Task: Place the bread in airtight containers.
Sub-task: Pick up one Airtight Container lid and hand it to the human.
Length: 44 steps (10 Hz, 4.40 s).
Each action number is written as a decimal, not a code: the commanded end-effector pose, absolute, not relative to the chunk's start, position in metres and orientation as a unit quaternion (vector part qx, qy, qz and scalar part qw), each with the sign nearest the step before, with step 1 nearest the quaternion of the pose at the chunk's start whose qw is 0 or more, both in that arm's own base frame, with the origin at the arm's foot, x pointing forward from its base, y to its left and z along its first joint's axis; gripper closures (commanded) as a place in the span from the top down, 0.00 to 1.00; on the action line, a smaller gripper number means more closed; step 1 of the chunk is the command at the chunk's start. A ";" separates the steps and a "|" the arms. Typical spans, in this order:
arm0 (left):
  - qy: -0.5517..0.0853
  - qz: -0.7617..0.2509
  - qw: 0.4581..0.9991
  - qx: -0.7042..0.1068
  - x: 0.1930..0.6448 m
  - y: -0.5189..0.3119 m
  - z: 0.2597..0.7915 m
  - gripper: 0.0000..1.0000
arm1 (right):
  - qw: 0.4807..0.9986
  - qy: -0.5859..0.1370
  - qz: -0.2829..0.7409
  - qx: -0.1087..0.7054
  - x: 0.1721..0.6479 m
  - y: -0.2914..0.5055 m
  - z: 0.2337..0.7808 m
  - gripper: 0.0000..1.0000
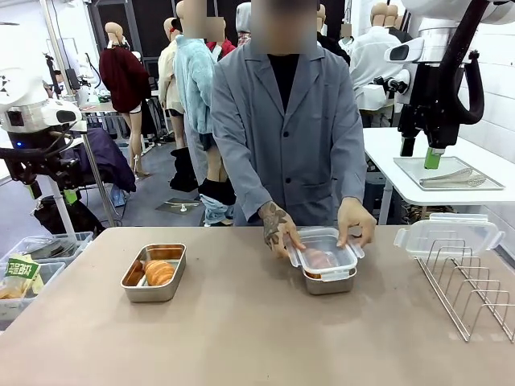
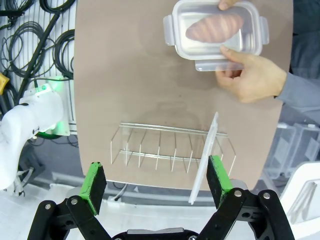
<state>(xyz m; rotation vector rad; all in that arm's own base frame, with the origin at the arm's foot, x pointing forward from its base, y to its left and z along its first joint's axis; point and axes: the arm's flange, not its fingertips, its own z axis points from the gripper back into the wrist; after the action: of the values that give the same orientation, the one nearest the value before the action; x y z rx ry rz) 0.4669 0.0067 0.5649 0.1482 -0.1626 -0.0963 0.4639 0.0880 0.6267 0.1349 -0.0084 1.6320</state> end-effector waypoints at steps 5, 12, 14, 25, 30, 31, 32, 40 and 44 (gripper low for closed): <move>-0.087 -0.039 0.992 0.079 0.466 0.006 0.564 0.81 | 0.686 -0.008 0.725 0.066 0.464 0.090 0.627 1.00; -0.087 -0.039 0.992 0.079 0.466 0.006 0.564 0.81 | 0.686 -0.008 0.725 0.066 0.464 0.090 0.627 1.00; -0.087 -0.039 0.992 0.079 0.466 0.006 0.564 0.81 | 0.686 -0.008 0.725 0.066 0.464 0.090 0.627 1.00; -0.087 -0.039 0.992 0.079 0.466 0.006 0.564 0.81 | 0.689 0.003 0.724 0.019 0.506 0.085 0.575 1.00; -0.087 -0.039 0.992 0.079 0.466 0.006 0.564 0.81 | 0.683 0.055 0.728 0.009 0.540 0.076 0.502 1.00; -0.087 -0.039 0.992 0.079 0.466 0.006 0.564 0.81 | 0.700 0.053 0.712 0.004 0.543 0.073 0.487 1.00; -0.087 -0.039 0.992 0.079 0.466 0.006 0.564 0.81 | 0.713 0.058 0.699 0.014 0.546 0.071 0.473 1.00; -0.087 -0.039 0.992 0.079 0.466 0.006 0.564 0.81 | 0.779 0.067 0.622 -0.029 0.557 0.058 0.428 1.00; -0.087 -0.039 0.992 0.079 0.466 0.006 0.564 0.81 | 0.806 0.073 0.579 -0.100 0.564 0.051 0.408 1.00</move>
<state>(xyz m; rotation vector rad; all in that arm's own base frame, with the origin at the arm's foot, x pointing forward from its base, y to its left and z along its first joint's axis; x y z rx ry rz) 0.4670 0.0067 0.5648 0.1482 -0.1625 -0.0963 0.5628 0.0515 0.4207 -0.1415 0.1498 1.2864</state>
